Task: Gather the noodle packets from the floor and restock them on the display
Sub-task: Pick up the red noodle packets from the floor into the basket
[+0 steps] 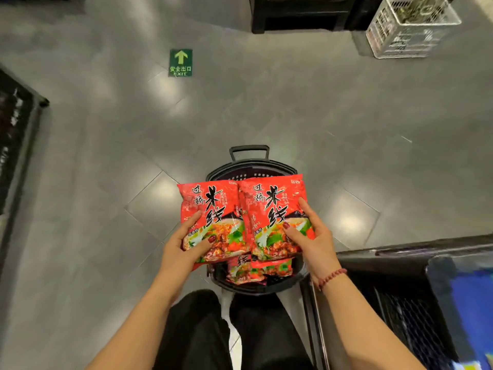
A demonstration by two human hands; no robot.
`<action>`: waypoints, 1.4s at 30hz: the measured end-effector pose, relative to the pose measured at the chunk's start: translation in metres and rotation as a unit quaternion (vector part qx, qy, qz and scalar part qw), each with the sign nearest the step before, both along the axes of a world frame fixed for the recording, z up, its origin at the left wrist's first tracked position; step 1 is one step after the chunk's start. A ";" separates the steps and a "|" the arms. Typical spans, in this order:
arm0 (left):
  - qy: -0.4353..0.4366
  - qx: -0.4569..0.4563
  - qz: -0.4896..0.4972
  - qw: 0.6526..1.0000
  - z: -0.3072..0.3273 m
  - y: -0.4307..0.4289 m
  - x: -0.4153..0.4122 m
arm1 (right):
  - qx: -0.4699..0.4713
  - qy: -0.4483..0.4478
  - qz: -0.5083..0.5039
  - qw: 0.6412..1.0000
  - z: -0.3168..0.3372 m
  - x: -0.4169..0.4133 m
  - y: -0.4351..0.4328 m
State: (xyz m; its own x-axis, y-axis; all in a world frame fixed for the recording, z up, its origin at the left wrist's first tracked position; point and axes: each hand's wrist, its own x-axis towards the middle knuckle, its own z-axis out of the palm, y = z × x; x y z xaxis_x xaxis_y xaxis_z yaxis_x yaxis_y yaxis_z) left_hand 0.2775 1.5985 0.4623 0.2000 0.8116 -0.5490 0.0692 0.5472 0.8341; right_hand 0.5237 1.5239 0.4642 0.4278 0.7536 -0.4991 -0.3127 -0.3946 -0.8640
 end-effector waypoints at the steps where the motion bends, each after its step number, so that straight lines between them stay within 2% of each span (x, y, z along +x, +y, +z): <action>1: 0.004 -0.004 0.003 1.000 -0.009 0.012 0.008 | -0.003 0.001 -0.004 1.000 -0.009 0.006 0.011; 8: 0.022 -0.008 0.002 1.000 -0.112 0.092 0.051 | -0.031 -0.030 -0.042 0.998 -0.108 0.035 0.080; 13: 0.044 0.030 -0.030 0.998 -0.206 0.129 0.071 | -0.029 -0.072 -0.053 0.996 -0.200 0.048 0.121; 19: 0.059 0.067 -0.064 0.994 -0.306 0.152 0.085 | -0.009 -0.083 -0.026 0.996 -0.291 0.064 0.151; 24: 0.113 0.091 -0.092 0.985 -0.355 0.161 0.102 | -0.052 -0.130 0.011 0.990 -0.354 0.072 0.165; 26: 0.168 0.127 -0.130 0.969 -0.366 0.163 0.108 | -0.097 -0.223 0.048 0.969 -0.371 0.072 0.168; 28: 0.213 0.141 -0.157 0.954 -0.375 0.161 0.113 | -0.131 -0.331 0.084 0.931 -0.381 0.069 0.170; 31: 0.274 0.144 -0.154 0.938 -0.378 0.156 0.117 | -0.162 -0.527 0.120 0.826 -0.378 0.060 0.173; 32: 0.304 0.175 -0.155 0.923 -0.378 0.154 0.117 | -0.150 -0.570 0.134 0.797 -0.375 0.056 0.175; 33: 0.347 0.231 -0.165 0.894 -0.377 0.152 0.117 | -0.126 -0.595 0.156 0.779 -0.375 0.054 0.175; 35: 0.416 0.378 -0.210 0.800 -0.379 0.150 0.116 | -0.082 -0.622 0.222 0.746 -0.380 0.049 0.175; 37: 0.446 0.462 -0.276 0.715 -0.383 0.156 0.117 | -0.082 -0.628 0.274 0.723 -0.390 0.046 0.172; 39: 0.475 0.465 -0.349 0.660 -0.390 0.167 0.118 | -0.102 -0.624 0.284 0.720 -0.398 0.044 0.170; 42: 0.534 0.411 -0.418 0.609 -0.398 0.179 0.117 | -0.121 -0.623 0.288 0.717 -0.405 0.044 0.167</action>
State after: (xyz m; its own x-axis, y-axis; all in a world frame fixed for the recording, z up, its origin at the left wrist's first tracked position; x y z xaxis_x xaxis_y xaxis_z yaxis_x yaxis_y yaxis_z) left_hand 0.3947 1.7776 0.0639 0.6178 0.7591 -0.2052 0.7799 -0.6249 0.0363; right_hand 0.5676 1.6910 0.0591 0.3071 0.9404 -0.1461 0.9179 -0.3332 -0.2155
